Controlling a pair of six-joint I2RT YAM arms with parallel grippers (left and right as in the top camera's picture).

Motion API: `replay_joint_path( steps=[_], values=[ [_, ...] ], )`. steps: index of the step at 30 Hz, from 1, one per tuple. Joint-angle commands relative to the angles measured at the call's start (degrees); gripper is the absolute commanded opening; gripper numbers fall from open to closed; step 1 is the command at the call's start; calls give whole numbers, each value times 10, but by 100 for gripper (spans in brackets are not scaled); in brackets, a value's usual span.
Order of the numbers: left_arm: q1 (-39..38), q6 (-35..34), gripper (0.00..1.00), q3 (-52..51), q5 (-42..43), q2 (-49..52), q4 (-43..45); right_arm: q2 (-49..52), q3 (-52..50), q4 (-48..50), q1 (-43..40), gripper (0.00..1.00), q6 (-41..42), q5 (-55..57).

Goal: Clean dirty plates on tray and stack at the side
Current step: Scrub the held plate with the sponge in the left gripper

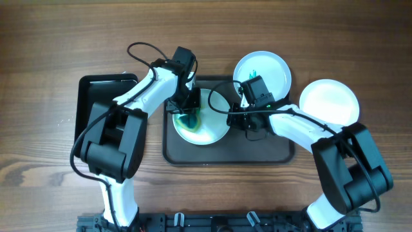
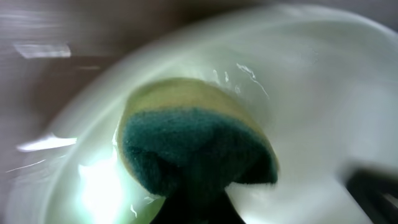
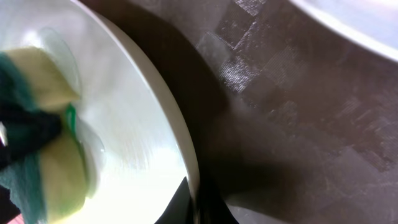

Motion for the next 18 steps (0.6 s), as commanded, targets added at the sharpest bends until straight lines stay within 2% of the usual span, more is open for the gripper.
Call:
replay_joint_path(
  steps=[1,2,3,6,8,10,12,18],
  values=[
    [-58,180,4,-23,269,56,12,19,7,5,6,4,-3,-8],
    [-66,171,4,-23,239,56,21,19,7,5,6,4,-4,-8],
    [-68,129,4,-23,181,56,31,19,7,5,6,4,-4,-7],
    [-57,-85,4,-23,-106,55,39,19,7,5,6,4,-3,-8],
    [-48,-189,4,-22,-276,54,19,19,7,5,6,4,-4,-8],
    [-47,-251,4,-18,-383,52,-10,19,7,4,6,4,-3,-8],
    [-49,-278,4,-17,-430,51,-21,19,7,2,6,4,-1,-10],
    [-49,-276,4,-17,-405,51,-68,19,6,-4,6,4,0,-12]
  ],
)
